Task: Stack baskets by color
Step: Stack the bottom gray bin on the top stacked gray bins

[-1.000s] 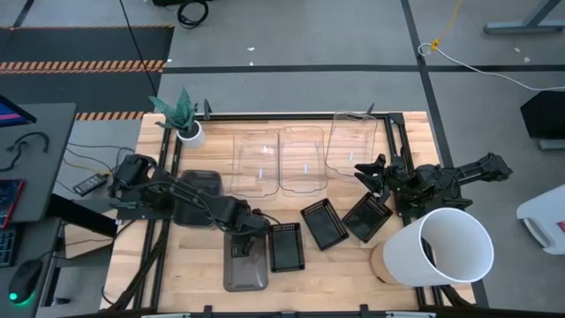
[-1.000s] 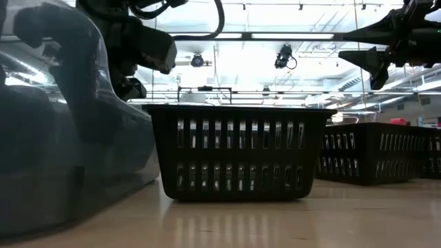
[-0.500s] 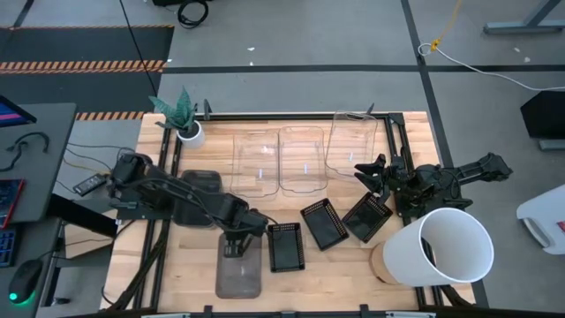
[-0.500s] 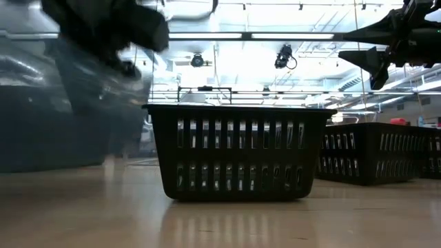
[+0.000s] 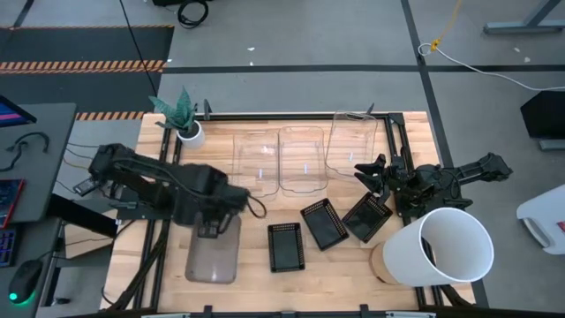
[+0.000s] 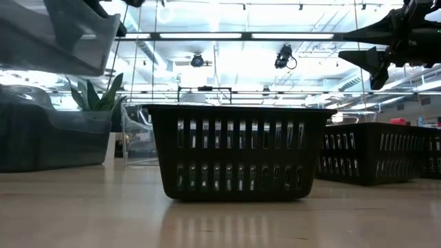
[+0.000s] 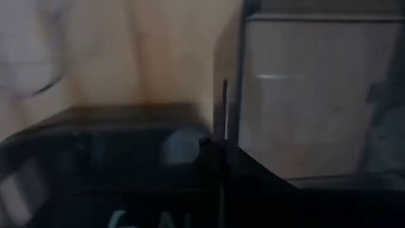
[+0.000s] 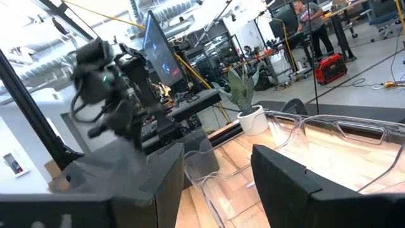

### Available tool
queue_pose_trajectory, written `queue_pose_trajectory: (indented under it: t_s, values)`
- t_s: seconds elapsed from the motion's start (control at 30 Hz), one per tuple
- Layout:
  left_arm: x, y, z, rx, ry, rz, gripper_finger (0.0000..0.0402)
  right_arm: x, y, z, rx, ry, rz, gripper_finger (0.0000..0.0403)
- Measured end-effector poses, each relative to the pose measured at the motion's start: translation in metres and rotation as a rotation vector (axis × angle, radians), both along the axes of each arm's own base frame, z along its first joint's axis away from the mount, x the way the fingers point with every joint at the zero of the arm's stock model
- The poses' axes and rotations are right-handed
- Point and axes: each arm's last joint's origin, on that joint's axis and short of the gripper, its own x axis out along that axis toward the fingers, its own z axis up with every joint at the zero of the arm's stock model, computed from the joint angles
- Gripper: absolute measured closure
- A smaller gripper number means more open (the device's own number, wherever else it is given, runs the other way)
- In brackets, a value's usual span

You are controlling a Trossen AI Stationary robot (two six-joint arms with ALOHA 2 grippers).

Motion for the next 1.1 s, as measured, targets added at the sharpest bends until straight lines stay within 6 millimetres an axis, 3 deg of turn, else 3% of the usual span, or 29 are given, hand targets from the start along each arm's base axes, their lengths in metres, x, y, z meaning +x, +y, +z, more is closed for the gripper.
queue_pose_trajectory:
  t_s: [0.2,0.43,0.77,1.1]
  values:
    - [-0.031,0.032,0.027,0.091,-0.066,0.042,0.0398,0.000,0.000,0.000,0.000,0.000,0.000,0.0214]
    - [-0.057,0.063,0.044,0.205,-0.098,0.023,0.0398,0.000,0.000,0.000,0.000,0.000,0.000,0.0214]
    - [-0.066,0.107,0.047,0.267,-0.082,0.029,0.0398,0.000,0.000,0.000,0.000,0.000,0.000,0.0214]
    - [-0.073,0.127,0.044,0.319,-0.058,0.002,0.0398,0.000,0.000,0.000,0.000,0.000,0.000,0.0214]
